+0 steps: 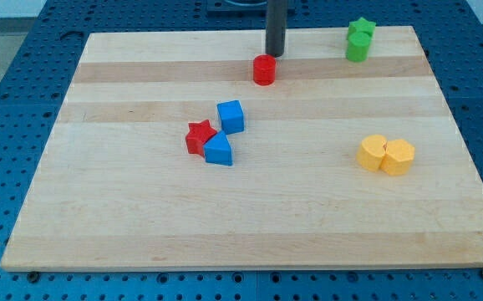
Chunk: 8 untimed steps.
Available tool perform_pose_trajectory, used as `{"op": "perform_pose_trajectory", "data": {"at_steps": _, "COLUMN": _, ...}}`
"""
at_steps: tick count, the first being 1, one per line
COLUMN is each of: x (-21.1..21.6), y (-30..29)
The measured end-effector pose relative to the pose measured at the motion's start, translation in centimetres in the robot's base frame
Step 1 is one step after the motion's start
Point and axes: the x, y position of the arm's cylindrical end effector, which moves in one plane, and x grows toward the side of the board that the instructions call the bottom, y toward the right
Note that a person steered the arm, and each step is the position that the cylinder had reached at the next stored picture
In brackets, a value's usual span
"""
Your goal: Place the red circle diagonally to the top right of the blue cube
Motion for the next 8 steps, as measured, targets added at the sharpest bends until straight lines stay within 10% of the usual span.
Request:
{"op": "perform_pose_trajectory", "data": {"at_steps": 4, "x": 11.7, "y": 2.2}}
{"op": "perform_pose_trajectory", "data": {"at_steps": 8, "x": 4.9, "y": -2.4}}
